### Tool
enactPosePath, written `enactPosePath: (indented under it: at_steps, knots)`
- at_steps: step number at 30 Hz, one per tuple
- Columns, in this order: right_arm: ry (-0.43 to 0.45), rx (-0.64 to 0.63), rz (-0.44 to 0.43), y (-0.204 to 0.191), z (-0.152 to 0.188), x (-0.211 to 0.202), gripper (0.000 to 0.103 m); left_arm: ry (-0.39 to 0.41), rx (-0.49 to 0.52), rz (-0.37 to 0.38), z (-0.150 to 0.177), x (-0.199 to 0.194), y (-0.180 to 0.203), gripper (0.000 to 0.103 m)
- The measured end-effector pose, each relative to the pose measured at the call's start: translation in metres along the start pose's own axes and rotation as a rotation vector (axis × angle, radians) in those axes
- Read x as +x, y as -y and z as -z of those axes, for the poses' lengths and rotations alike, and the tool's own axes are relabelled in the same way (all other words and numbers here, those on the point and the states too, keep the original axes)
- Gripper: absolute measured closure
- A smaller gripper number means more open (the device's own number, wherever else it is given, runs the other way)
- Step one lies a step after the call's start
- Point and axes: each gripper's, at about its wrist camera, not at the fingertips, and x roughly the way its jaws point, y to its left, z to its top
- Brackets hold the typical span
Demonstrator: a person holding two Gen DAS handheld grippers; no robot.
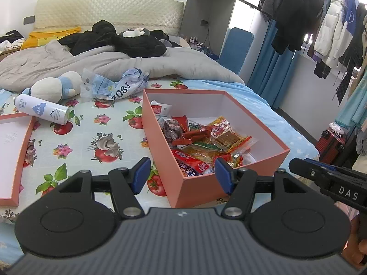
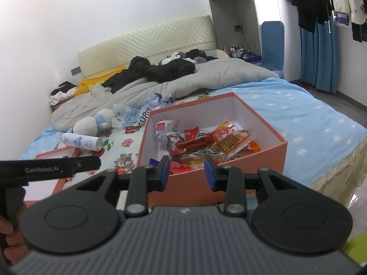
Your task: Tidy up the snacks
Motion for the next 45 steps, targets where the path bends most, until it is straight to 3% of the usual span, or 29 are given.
enactPosePath:
  at_steps: [6, 11, 13, 14, 15, 23, 45]
  knots:
    - [0.001, -0.007, 0.005, -0.001, -0.001, 0.0, 0.066, 0.003, 0.008, -0.006, -0.003, -0.005, 0.002, 0.036]
    - [0.009, -0.021, 0.009, -0.001, -0.003, -0.002, 0.066, 0.021, 0.022, -0.003, -0.009, -0.013, 0.003, 0.016]
    - [0.023, -0.032, 0.027, 0.0, -0.003, -0.003, 0.046, 0.015, 0.011, 0.009, -0.01, -0.015, 0.001, 0.01]
    - [0.036, -0.029, 0.033, 0.001, -0.003, -0.004, 0.018, 0.012, 0.009, 0.009, -0.011, -0.015, 0.001, 0.008]
    - [0.049, -0.03, 0.036, 0.001, -0.003, -0.005, 0.001, 0.01, 0.012, 0.006, -0.011, -0.016, 0.001, 0.006]
    - [0.037, -0.038, 0.068, 0.005, -0.006, -0.005, 0.0, 0.014, 0.031, -0.026, -0.01, -0.021, 0.002, 0.0]
    - [0.031, -0.047, 0.072, 0.001, -0.007, -0.006, 0.0, 0.001, 0.011, -0.076, -0.01, -0.021, -0.003, 0.0]
